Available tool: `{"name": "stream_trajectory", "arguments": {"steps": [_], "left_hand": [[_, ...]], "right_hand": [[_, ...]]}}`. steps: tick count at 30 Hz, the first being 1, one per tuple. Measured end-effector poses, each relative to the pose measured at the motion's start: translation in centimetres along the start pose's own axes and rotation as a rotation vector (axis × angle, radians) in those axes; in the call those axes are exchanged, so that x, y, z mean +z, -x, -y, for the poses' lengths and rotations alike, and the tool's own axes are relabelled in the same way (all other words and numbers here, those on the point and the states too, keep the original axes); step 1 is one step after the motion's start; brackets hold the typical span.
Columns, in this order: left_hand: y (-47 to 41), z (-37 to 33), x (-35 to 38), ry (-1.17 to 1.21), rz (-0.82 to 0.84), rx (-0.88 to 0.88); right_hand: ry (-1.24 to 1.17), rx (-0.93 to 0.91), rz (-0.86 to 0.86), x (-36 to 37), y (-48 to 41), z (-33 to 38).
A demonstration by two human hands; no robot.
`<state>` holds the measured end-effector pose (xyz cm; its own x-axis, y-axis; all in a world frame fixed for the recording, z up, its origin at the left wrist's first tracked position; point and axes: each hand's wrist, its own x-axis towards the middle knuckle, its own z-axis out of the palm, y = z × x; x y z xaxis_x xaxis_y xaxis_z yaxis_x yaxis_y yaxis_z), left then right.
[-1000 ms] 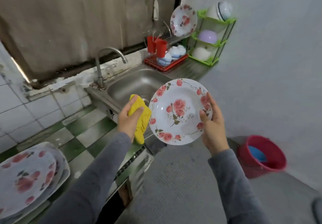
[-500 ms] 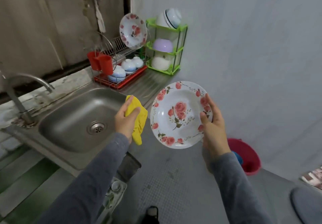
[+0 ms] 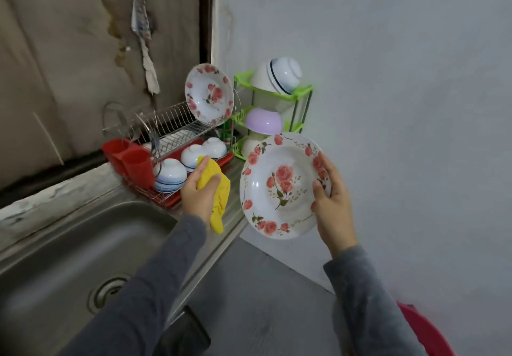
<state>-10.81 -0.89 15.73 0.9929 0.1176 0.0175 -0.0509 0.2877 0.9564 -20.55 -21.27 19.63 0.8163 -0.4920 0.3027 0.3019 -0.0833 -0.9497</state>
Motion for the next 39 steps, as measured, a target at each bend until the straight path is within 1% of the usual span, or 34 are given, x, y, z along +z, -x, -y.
{"name": "stream_trajectory", "arguments": {"steps": [4,7,9,15,22,26,29,32,36,39], "left_hand": [[-4.5,0.1,2.4,-0.001,-0.048,0.038],[-8.2,0.2,3.9,-0.084,-0.028,0.081],[-10.6,0.2,4.9,-0.131,-0.048,0.111],[-17.5,-0.7,8.0,-0.106,-0.253,0.194],[-24.1,-4.1,10.3,-0.067,-0.544,0.306],[-26.9,-5.2,10.1,-0.07,-0.649,0.344],[-28.6,-5.3,9.7,-0.061,-0.705,0.352],[-30.3,-5.1,9.2,-0.067,-0.721,0.344],[-32.3,-4.5,8.5,-0.078,-0.717,0.317],[-33.4,-4.1,8.0,-0.074,-0.726,0.294]], "right_hand": [[-0.005,-0.028,0.053,1.5,-6.3,-2.2],[-0.031,-0.045,0.099,2.9,-11.0,-4.0],[-0.048,-0.074,0.148,4.0,-14.3,-5.1],[-0.081,-0.22,0.326,7.8,-24.5,-6.6],[-0.098,-0.372,0.492,14.3,-34.8,-6.2],[-0.095,-0.374,0.57,18.1,-37.8,-6.1],[-0.076,-0.437,0.61,20.5,-38.7,-6.1],[-0.019,-0.498,0.608,23.4,-39.4,-6.9],[-0.096,-0.399,0.661,26.9,-40.1,-8.6],[-0.085,-0.433,0.668,28.6,-40.3,-9.9]]}}
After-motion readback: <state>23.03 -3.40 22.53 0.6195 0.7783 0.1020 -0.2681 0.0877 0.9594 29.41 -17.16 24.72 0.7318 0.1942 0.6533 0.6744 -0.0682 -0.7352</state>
